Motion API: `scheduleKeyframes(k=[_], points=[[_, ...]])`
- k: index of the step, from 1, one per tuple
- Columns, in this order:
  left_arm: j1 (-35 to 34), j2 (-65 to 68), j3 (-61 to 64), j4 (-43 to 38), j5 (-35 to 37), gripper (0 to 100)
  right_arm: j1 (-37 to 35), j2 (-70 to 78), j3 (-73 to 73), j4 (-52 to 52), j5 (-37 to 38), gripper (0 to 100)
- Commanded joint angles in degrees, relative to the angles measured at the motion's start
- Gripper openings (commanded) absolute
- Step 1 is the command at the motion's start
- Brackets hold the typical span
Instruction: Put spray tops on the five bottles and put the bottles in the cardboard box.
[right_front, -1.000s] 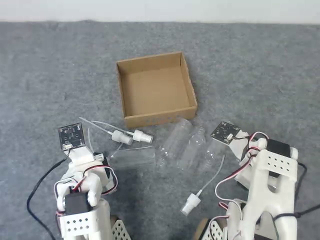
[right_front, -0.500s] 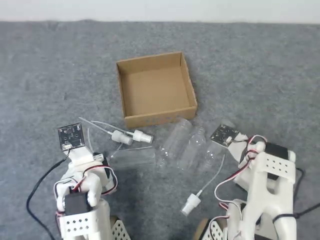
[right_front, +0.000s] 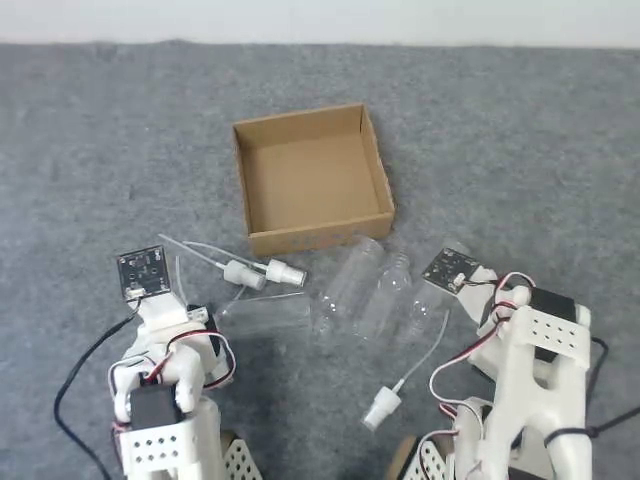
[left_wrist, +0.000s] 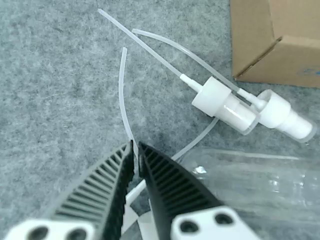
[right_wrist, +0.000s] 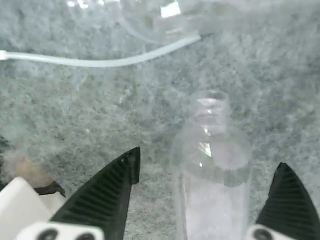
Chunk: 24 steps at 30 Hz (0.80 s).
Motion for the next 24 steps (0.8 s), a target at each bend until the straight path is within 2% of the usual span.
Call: scheduleKeyframes(k=[1,24], points=[[-0.09,-1.05,-0.75,0.26,-0.35,1,3.38,-1.19,-0.44,-1.19,1.05,33.9],[-0.09,-1.05,-0.75,0.26,-0.35,1,3.74,-1.36,-0.44,-2.15,0.97,33.9]])
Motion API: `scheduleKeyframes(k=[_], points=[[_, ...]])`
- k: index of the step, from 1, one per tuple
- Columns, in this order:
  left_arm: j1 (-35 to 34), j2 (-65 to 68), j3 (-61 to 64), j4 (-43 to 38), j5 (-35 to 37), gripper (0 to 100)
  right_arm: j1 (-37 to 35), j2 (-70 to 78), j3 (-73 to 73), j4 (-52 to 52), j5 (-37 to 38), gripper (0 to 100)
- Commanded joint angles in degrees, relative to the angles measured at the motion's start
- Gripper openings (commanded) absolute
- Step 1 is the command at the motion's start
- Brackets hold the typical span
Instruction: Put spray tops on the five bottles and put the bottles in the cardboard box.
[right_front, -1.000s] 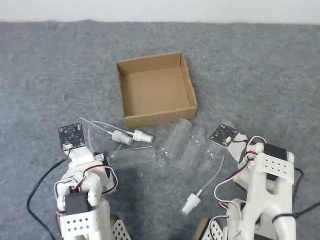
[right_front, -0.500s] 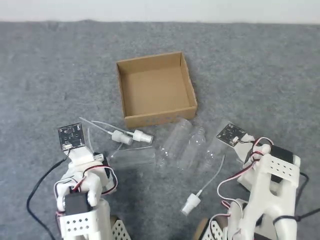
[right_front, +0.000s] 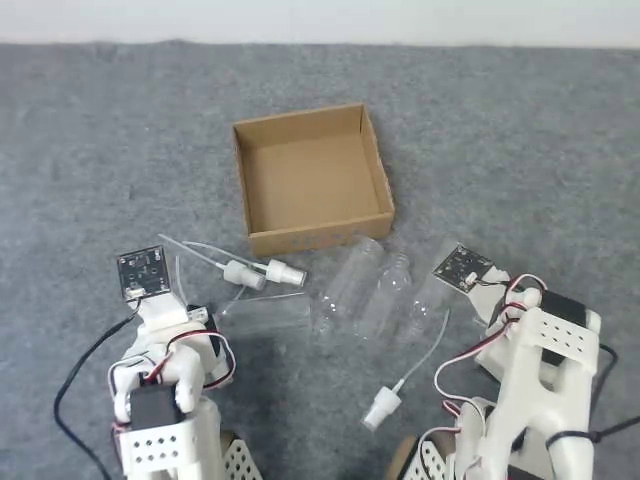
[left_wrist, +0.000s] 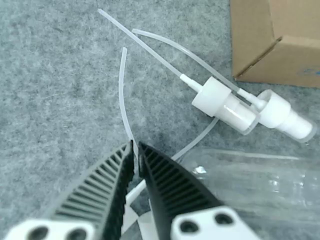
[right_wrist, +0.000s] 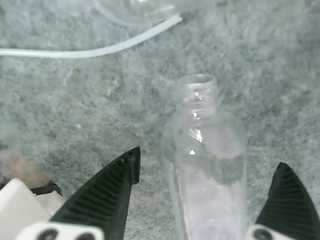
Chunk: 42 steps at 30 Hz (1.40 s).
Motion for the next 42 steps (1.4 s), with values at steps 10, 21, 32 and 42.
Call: scheduleKeyframes(k=[10,21,32,42], points=[[-0.09,-1.05,-0.75,0.26,-0.35,1,-0.57,-1.19,-0.44,-2.07,0.79,25.7],[-0.09,-1.05,-0.75,0.26,-0.35,1,-3.21,-1.8,-0.79,-2.07,-0.35,10.0],[-0.09,-1.05,-0.75,0.26,-0.35,1,-9.89,-1.8,-13.01,13.76,-13.27,3.8],[-0.09,-1.05,-0.75,0.26,-0.35,1,-11.74,-1.89,-21.45,25.54,-18.02,3.8]])
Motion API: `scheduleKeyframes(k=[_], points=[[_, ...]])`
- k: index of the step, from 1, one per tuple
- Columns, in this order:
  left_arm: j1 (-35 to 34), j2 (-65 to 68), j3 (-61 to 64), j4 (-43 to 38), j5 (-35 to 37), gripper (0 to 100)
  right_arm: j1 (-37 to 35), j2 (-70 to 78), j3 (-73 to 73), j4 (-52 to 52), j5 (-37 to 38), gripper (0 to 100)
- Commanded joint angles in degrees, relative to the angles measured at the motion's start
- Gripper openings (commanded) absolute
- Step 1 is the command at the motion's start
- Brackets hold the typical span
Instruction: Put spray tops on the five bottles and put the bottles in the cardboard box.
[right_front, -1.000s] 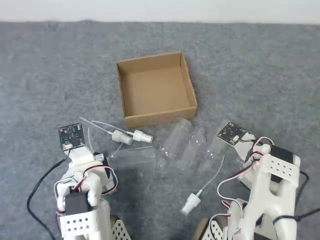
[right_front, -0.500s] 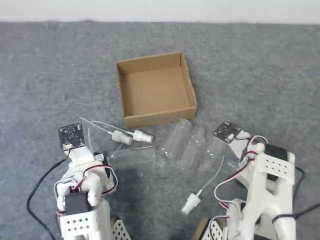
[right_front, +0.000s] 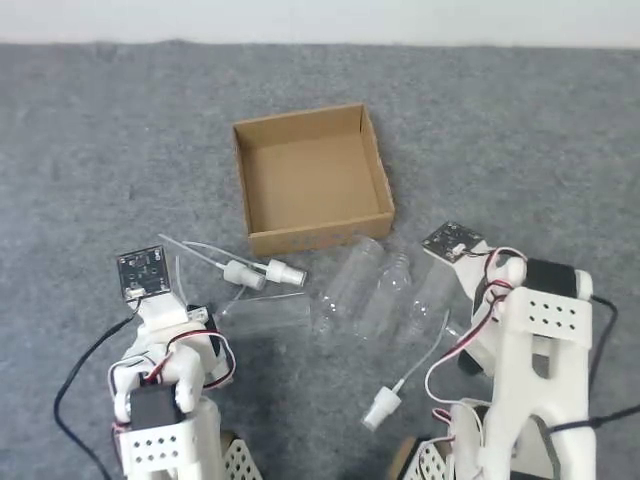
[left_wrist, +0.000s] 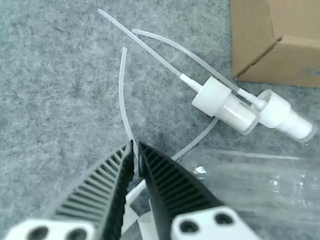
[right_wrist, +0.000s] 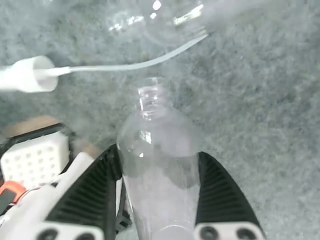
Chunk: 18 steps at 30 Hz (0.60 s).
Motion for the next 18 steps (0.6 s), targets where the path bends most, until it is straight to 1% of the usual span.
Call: scheduleKeyframes(k=[1,4,7,14,18], points=[[-0.09,-1.05,-0.75,0.26,-0.35,1,-0.66,-1.89,-6.42,3.91,-1.14,3.8],[-0.09,-1.05,-0.75,0.26,-0.35,1,-0.66,-3.65,-7.74,5.41,-1.76,3.8],[-0.09,-1.05,-0.75,0.26,-0.35,1,-1.01,-8.84,-7.82,3.91,-7.38,3.8],[-0.09,-1.05,-0.75,0.26,-0.35,1,-10.42,-22.99,-7.47,3.65,-17.93,3.8],[-0.09,-1.05,-0.75,0.26,-0.35,1,-14.9,-27.38,-7.47,2.86,-20.66,3.8]])
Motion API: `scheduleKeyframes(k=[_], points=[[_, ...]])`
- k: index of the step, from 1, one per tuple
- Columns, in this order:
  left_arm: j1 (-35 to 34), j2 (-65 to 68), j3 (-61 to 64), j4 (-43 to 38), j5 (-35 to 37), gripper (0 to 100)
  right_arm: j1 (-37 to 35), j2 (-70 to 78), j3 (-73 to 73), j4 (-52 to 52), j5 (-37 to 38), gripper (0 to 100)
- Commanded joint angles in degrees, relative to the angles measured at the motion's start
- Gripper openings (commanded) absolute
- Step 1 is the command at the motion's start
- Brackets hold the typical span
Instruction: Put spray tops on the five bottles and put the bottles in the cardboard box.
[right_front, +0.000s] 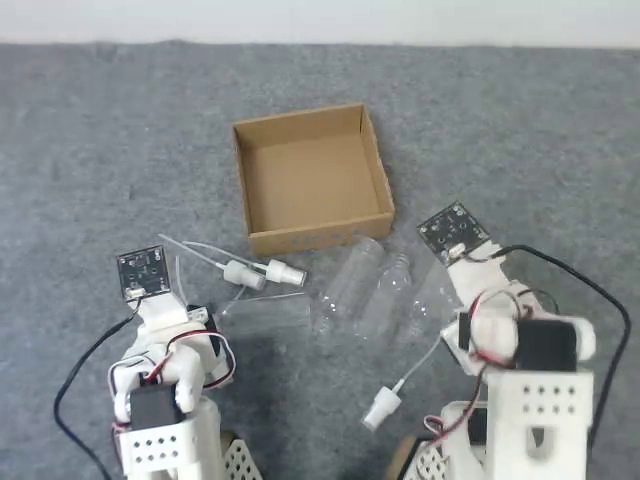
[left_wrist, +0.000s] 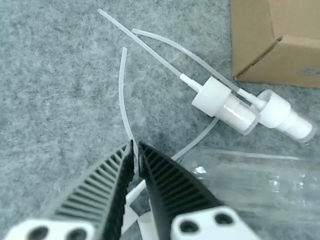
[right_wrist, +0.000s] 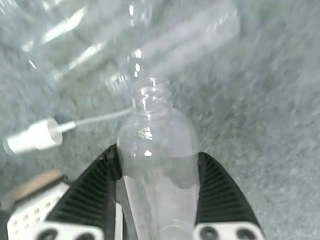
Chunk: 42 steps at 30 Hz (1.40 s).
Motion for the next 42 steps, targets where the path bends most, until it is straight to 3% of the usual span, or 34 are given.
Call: scheduleKeyframes(k=[1,6,17,25,42], points=[[-0.09,-1.05,-0.75,0.26,-0.35,1,-5.05,-5.49,-3.25,-2.51,-3.16,3.8],[-0.09,-1.05,-0.75,0.26,-0.35,1,-6.11,-6.64,-2.81,-8.66,-3.43,3.8],[-0.09,-1.05,-0.75,0.26,-0.35,1,-12.62,-6.81,-2.11,-16.13,-13.98,3.7],[-0.09,-1.05,-0.75,0.26,-0.35,1,-12.62,-7.08,10.37,-29.58,-18.9,3.7],[-0.09,-1.05,-0.75,0.26,-0.35,1,-12.18,-7.16,13.8,-30.37,-22.68,3.7]])
